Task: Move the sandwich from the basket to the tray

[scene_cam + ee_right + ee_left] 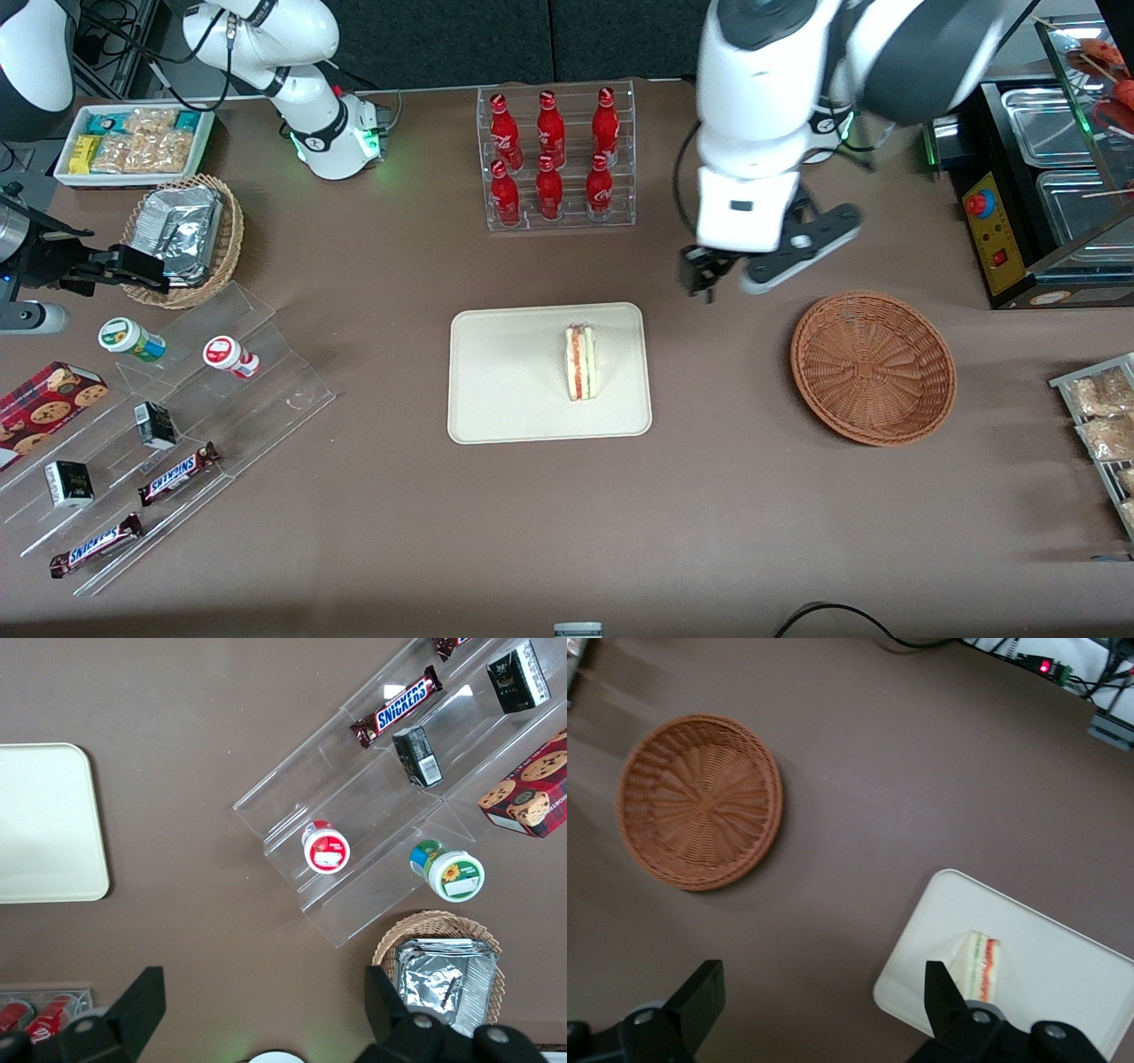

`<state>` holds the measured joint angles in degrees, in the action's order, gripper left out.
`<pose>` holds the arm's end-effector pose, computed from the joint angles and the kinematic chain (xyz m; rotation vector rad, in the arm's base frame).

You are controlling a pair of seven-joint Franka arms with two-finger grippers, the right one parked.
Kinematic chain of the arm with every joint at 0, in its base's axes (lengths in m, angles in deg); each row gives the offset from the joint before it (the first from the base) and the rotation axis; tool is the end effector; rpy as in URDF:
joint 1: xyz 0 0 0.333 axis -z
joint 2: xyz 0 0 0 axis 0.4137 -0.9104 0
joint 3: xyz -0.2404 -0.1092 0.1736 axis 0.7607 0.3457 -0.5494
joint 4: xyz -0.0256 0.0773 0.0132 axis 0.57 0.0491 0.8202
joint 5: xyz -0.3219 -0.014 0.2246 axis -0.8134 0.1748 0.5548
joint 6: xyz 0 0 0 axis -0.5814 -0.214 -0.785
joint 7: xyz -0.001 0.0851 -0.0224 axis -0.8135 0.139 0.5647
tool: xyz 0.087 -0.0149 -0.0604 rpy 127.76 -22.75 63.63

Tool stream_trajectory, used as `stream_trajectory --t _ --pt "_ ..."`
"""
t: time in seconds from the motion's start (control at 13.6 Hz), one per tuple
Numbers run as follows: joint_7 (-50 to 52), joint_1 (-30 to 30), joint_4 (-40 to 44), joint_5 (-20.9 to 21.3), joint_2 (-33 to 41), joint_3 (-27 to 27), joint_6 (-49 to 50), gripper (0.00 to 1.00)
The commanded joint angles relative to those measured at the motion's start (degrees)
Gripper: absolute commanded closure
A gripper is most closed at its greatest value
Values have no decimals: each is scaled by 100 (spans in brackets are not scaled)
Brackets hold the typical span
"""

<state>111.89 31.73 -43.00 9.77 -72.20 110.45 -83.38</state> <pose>0.5353 -0.3168 0.6158 -2.8965 -0.7595 -0.2151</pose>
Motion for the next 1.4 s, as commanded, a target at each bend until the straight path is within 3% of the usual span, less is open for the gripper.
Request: stream_trajectory --t 0.0,0.22,0.44,0.66,0.81,1.18,1.32 --pt "-782 -569 371 -346 136 26 551 1" --pt "-2309 -1211 380 -978 681 -288 972 1" --pt "-3725 -1038 319 -1717 1147 -1753 1150 1" --pt "-4929 -932 319 -1937 1288 -2713 1457 1" --pt "-5625 -905 92 -2323 1499 -3285 1545 1" --pt "-6848 -888 -121 -2176 1544 -3612 1458 1" --pt "-6859 -687 -217 -2141 1473 -3612 1283 1"
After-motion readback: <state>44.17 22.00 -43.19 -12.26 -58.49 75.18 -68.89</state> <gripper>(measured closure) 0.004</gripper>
